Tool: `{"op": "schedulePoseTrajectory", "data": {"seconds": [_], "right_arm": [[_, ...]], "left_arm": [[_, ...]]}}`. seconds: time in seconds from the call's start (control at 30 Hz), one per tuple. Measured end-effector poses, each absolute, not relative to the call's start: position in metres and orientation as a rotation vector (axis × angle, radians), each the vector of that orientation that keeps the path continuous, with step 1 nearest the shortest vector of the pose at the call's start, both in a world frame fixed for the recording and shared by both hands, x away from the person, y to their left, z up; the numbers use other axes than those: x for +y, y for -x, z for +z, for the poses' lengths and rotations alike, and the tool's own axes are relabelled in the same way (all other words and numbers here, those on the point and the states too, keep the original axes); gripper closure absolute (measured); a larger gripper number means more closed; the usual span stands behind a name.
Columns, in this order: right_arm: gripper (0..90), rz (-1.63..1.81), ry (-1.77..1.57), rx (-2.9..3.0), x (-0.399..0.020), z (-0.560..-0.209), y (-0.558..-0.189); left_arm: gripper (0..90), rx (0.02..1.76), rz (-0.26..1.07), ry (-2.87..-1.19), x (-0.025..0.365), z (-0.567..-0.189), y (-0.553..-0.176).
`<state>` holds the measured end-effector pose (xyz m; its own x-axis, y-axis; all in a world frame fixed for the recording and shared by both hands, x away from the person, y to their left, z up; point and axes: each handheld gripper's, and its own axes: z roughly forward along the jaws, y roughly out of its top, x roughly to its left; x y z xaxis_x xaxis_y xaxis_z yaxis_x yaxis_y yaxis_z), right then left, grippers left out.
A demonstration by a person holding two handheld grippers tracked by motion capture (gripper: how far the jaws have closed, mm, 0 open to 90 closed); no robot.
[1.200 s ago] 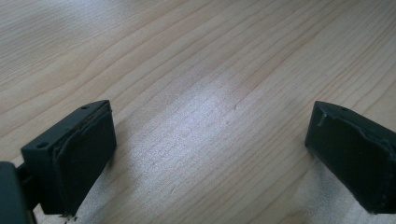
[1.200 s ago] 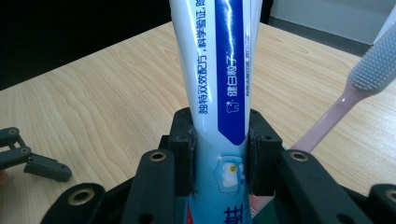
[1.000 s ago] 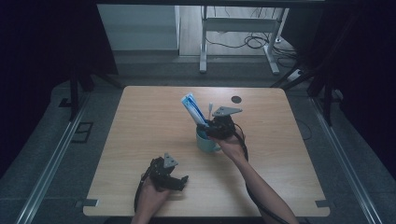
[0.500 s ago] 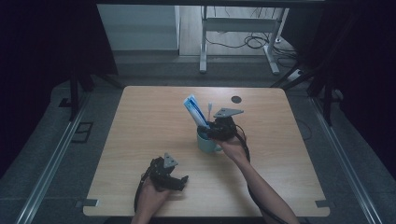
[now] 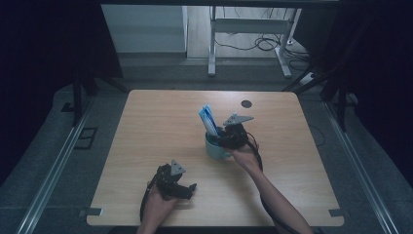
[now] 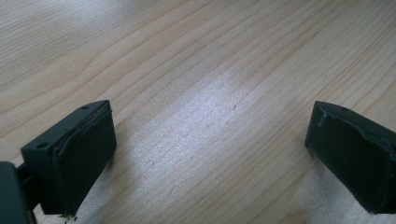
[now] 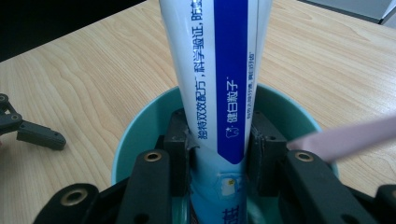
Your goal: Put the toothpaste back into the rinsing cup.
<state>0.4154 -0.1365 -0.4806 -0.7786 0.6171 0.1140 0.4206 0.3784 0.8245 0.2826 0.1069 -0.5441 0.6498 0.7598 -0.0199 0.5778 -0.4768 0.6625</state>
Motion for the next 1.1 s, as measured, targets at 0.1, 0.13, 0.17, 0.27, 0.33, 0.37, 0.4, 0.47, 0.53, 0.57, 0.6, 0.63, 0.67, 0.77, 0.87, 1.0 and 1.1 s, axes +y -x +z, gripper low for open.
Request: {"op": "schedulePoseTrajectory", "data": {"seconds": [0.1, 0.13, 0.17, 0.27, 0.33, 0.37, 0.4, 0.47, 0.53, 0.57, 0.6, 0.63, 0.67, 0.77, 0.87, 1.0, 1.1], "right_arm": [[64.1, 1.358, -0.931, 2.427, -0.137, -0.481, -0.416], [63.0, 1.360, -0.934, 2.428, -0.137, -0.481, -0.416], [63.0, 1.360, -0.934, 2.428, -0.137, -0.481, -0.416], [58.3, 1.373, -0.941, 2.420, -0.137, -0.477, -0.415], [55.9, 1.384, -0.941, 2.416, -0.138, -0.475, -0.415], [55.9, 1.384, -0.941, 2.416, -0.138, -0.475, -0.415], [54.8, 1.386, -0.940, 2.424, -0.138, -0.473, -0.415], [53.1, 1.384, -0.940, 2.432, -0.139, -0.472, -0.415], [50.9, 1.391, -0.934, 2.427, -0.140, -0.470, -0.414], [50.0, 1.399, -0.932, 2.430, -0.141, -0.469, -0.414], [47.6, 1.402, -0.929, 2.436, -0.140, -0.467, -0.413], [47.6, 1.402, -0.929, 2.436, -0.140, -0.467, -0.413], [46.6, 1.392, -0.922, 2.442, -0.140, -0.465, -0.412], [44.3, 1.371, -0.898, 2.449, -0.139, -0.462, -0.410], [43.6, 1.373, -0.893, 2.448, -0.140, -0.461, -0.409], [42.7, 1.368, -0.871, 2.450, -0.141, -0.458, -0.406], [41.7, 1.369, -0.856, 2.452, -0.142, -0.455, -0.403]], "left_arm": [[1.9, 1.034, 0.366, -2.222, 0.107, -0.544, -0.283], [1.9, 1.033, 0.366, -2.223, 0.107, -0.544, -0.283], [1.9, 1.033, 0.366, -2.223, 0.107, -0.544, -0.283], [1.9, 1.033, 0.367, -2.222, 0.107, -0.544, -0.283], [1.9, 1.033, 0.366, -2.223, 0.107, -0.544, -0.283], [1.9, 1.033, 0.365, -2.225, 0.107, -0.544, -0.283], [1.9, 1.033, 0.365, -2.224, 0.107, -0.544, -0.283], [1.9, 1.033, 0.365, -2.224, 0.107, -0.544, -0.283], [1.9, 1.033, 0.367, -2.223, 0.107, -0.544, -0.283], [1.9, 1.033, 0.366, -2.223, 0.107, -0.544, -0.283], [1.9, 1.033, 0.366, -2.223, 0.107, -0.544, -0.283], [1.9, 1.033, 0.366, -2.223, 0.107, -0.544, -0.283], [1.9, 1.034, 0.367, -2.222, 0.107, -0.544, -0.283], [1.9, 1.033, 0.367, -2.223, 0.107, -0.544, -0.283], [1.9, 1.033, 0.366, -2.223, 0.107, -0.544, -0.283], [1.9, 1.033, 0.367, -2.223, 0.107, -0.544, -0.283], [1.9, 1.033, 0.366, -2.223, 0.107, -0.544, -0.283]]}}
